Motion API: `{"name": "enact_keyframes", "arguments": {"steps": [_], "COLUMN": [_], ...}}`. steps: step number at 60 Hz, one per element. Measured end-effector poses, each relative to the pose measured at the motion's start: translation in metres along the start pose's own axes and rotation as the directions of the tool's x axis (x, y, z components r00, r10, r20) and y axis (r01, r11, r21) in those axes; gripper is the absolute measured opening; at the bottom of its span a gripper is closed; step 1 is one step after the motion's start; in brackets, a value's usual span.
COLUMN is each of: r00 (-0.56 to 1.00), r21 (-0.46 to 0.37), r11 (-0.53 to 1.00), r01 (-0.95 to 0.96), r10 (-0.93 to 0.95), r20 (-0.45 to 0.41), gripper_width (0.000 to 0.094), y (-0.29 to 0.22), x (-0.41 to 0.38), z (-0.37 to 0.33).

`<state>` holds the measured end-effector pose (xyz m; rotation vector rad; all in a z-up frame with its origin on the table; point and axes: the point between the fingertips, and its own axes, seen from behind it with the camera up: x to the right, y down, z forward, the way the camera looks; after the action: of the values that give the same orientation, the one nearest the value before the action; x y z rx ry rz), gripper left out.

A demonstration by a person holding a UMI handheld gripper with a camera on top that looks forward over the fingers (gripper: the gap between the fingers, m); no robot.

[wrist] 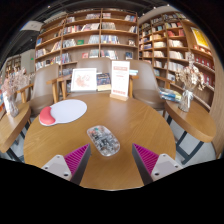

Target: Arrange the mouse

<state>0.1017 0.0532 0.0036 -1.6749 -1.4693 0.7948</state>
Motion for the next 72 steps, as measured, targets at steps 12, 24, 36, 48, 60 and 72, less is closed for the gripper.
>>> {"name": "enact_keyframes", "arguments": {"steps": [12,24,36,48,60,72], "r00": [1.000,1.000,1.000,1.000,0.996,0.987], "r21": [-0.034,-0.064,-0.067,-0.079,0.066,0.102], "r11": [0.999,0.998,0.998,0.997,0.997,0.993], "r01": [-0.003,-0.016,-0.016,-0.003,-0.047,-0.054], "r10": [0.003,0.015,0.017,0.003,0.042,0.037], "r20": [-0.003,-0.002,0.013,0.003,0.076,0.156], "gripper_width": [0.0856,0.0847,0.0735,0.0412,0.0404,0.0404], "y": [-0.008,-0.015,-0.020,-0.036,-0.141,-0.192], "x": [-0.001,0.000,-0.004,-0.005,-0.048,-0.145], "z": [0.038,0.060,0.068,0.063,0.031,0.075]}}
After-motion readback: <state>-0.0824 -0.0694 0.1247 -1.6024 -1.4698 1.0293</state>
